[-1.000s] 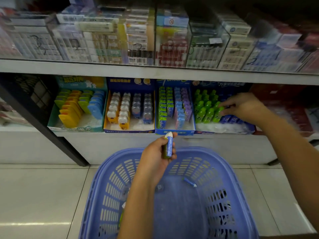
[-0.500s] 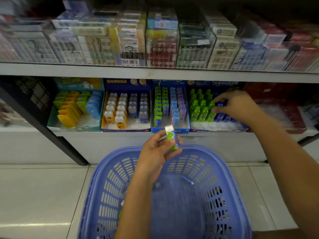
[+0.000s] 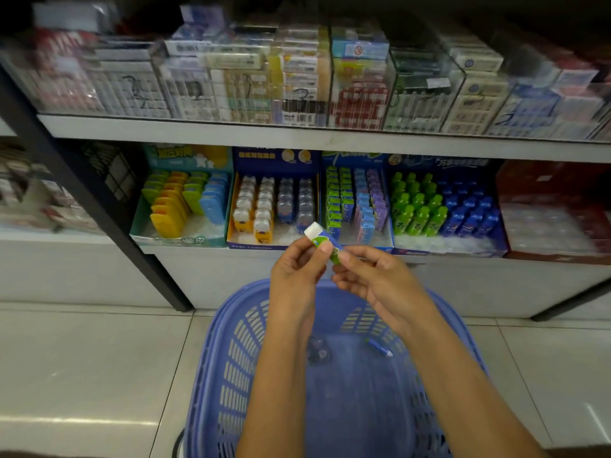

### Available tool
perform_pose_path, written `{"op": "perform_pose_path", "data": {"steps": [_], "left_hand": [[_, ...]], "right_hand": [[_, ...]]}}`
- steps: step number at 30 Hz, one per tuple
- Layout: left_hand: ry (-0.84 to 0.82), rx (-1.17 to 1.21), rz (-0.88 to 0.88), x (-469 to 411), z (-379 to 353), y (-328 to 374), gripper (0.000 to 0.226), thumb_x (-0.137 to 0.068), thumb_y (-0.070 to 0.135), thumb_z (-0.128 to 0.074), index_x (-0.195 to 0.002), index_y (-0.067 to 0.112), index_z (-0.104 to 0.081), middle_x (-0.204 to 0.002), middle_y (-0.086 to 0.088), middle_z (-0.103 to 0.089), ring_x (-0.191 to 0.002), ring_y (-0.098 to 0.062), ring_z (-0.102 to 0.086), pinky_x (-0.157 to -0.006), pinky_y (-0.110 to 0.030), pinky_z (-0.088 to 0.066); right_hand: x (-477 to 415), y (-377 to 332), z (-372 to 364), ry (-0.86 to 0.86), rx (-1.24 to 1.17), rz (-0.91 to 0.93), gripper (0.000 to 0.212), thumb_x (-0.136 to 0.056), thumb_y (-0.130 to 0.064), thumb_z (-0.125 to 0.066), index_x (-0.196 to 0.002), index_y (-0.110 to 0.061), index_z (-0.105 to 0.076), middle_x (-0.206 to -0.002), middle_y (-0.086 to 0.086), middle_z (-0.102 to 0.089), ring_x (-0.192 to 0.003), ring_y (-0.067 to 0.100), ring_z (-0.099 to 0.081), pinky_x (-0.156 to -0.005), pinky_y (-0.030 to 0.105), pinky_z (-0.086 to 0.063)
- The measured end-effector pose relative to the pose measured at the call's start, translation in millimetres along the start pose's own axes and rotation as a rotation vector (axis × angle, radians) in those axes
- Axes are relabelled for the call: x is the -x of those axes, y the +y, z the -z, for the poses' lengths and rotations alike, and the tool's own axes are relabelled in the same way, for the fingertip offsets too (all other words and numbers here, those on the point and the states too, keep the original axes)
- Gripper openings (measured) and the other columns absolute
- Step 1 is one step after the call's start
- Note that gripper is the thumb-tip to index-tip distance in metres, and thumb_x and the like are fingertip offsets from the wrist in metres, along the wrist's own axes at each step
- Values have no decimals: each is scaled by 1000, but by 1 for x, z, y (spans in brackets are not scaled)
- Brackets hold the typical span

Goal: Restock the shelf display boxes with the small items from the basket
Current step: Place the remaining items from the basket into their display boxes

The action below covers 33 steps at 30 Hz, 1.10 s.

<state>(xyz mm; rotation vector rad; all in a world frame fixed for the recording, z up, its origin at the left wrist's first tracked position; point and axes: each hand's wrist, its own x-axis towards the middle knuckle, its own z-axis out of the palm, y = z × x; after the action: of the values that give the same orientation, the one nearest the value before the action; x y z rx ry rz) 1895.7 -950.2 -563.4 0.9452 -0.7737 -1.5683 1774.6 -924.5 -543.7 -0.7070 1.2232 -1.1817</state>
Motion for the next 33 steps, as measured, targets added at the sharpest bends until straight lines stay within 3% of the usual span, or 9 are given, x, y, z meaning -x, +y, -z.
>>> {"op": "perform_pose_path", "data": {"steps": [4,8,12,16,19,23,26,29,33], "left_hand": [[-64,-117,-126,2,4,5,22,-82,1,-68,-99,14,-66,-87,2,-70,-84,-7,-66,-75,-15,-52],[-223,-288,-262,1,3,13,22,-81,-1,-70,-95,16,-68,-88,6,-73,-88,-9,-68,-80,-20,-54],[-220,-549,-355,-9,0,11,37,-87,10,-67,-119,27,-61,-124,6,-64,-117,-5,-57,-100,-22,-45],[-220,-986,-403,-26,0,-1,56,-95,27,-57,-146,25,-34,-156,11,-23,-142,-3,-20,-108,-14,-24],[-289,-1100,-363,-29,0,-14,61,-97,26,-53,-151,23,-23,-160,11,-8,-144,-5,-14,-104,-10,-23],[-313,-1094,-348,-33,2,-22,65,-98,23,-52,-152,24,-16,-160,12,-5,-142,-4,-14,-99,-4,-19],[-309,-1077,-344,-34,3,-22,64,-98,22,-52,-152,25,-17,-159,13,-7,-143,-3,-15,-99,-2,-18],[-310,-1056,-331,-34,4,-21,64,-98,23,-51,-152,26,-17,-159,16,-7,-142,-1,-14,-97,3,-15],[-296,-1018,-323,-34,5,-21,63,-97,22,-52,-151,26,-20,-158,17,-10,-139,3,-17,-92,9,-15]], "right_hand": [[-5,-12,5,-12,-59,-176,50,-66,-41,-70,-100,-5,-64,-77,14,-73,-65,18,-71,-54,20,-54],[-14,-31,14,-43,-104,-228,23,-63,-24,-72,-80,-8,-72,-69,9,-72,-58,13,-69,-50,17,-53],[-27,-54,28,40,8,38,18,-73,-6,-70,-90,-4,-67,-77,8,-72,-61,12,-69,-58,18,-55],[-51,-73,38,296,693,494,16,-78,-11,-74,-91,-14,-66,-80,-5,-67,-70,6,-66,-68,14,-54],[-74,-71,31,194,955,530,15,-78,-13,-75,-89,-15,-67,-77,-9,-62,-71,-1,-59,-64,5,-47],[-96,-56,27,129,1125,505,19,-78,-10,-74,-97,-7,-70,-79,-1,-63,-68,3,-55,-68,15,-48],[-102,-51,29,106,1210,551,19,-79,-12,-73,-98,-7,-72,-85,1,-68,-72,3,-54,-68,7,-40],[-102,-49,30,135,1357,640,19,-80,-16,-72,-96,-6,-74,-99,13,-69,-97,26,-57,-86,30,-44],[-94,-46,28,222,1339,769,12,-78,-13,-73,-81,-2,-76,-91,16,-70,-93,31,-58,-87,33,-38]]}}
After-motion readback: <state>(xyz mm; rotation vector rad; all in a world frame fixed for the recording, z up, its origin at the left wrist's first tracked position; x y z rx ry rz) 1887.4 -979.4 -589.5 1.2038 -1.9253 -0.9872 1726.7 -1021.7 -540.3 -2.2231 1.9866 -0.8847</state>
